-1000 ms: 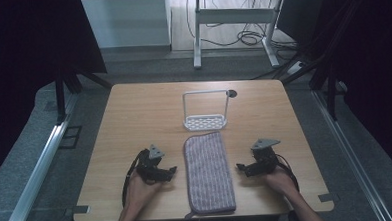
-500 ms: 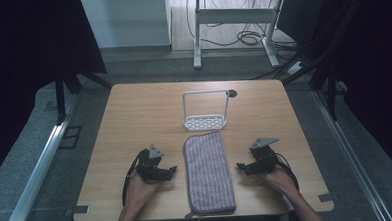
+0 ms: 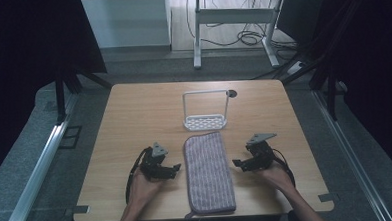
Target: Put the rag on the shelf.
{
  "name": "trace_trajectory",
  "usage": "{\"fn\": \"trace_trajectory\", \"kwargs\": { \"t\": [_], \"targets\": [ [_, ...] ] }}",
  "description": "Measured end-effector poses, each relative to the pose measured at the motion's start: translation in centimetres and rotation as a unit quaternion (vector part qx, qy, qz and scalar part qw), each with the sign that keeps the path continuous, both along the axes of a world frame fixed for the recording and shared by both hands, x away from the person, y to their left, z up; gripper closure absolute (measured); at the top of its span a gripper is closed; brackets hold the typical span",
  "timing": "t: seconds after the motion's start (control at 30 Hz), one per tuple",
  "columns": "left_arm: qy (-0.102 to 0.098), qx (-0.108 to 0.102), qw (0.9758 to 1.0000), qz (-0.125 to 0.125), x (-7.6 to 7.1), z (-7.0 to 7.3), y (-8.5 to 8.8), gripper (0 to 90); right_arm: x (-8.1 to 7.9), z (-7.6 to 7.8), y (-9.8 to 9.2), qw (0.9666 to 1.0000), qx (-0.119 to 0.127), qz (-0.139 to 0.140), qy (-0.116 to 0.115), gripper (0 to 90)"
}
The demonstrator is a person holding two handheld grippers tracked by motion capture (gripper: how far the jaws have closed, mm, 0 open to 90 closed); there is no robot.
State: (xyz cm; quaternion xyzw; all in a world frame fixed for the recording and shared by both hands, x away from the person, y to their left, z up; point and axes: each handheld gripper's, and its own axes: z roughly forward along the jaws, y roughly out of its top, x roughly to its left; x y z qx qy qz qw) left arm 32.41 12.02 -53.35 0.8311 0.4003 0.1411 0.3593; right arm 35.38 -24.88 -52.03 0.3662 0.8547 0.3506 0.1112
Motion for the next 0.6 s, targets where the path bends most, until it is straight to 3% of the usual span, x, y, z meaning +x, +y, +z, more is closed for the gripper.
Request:
{"fn": "trace_trajectory", "kwargs": {
  "t": [0.17, 0.33, 0.43, 0.57, 0.6],
  "targets": [
    [-0.005, -0.006, 0.9999, -0.01, 0.7, 0.6, -0.7, 18.9, 0.4, 0.5, 1.0, 0.9999, -0.01, 0.007, 0.002, 13.8],
    [-0.006, -0.01, 0.9997, -0.024, 1.9, 0.8, -1.5, 22.9, 1.7, 0.9, 1.9, 0.9999, 0.002, 0.006, 0.011, 13.3],
    [-0.004, -0.01, 0.9996, -0.028, 2.4, 0.7, -1.7, 27.2, 2.4, 1.0, 2.4, 1.0, 0.007, 0.004, 0.005, 13.8],
    [-0.004, -0.017, 0.9996, -0.024, 3.4, 0.8, -2.0, 33.1, 3.0, 1.2, 3.1, 0.9999, 0.015, 0.0, -0.007, 18.8],
    [-0.003, -0.018, 0.9996, -0.021, 3.7, 0.8, -2.1, 34.8, 3.4, 1.3, 3.7, 0.9997, 0.022, -0.002, -0.01, 23.6]
  ]
}}
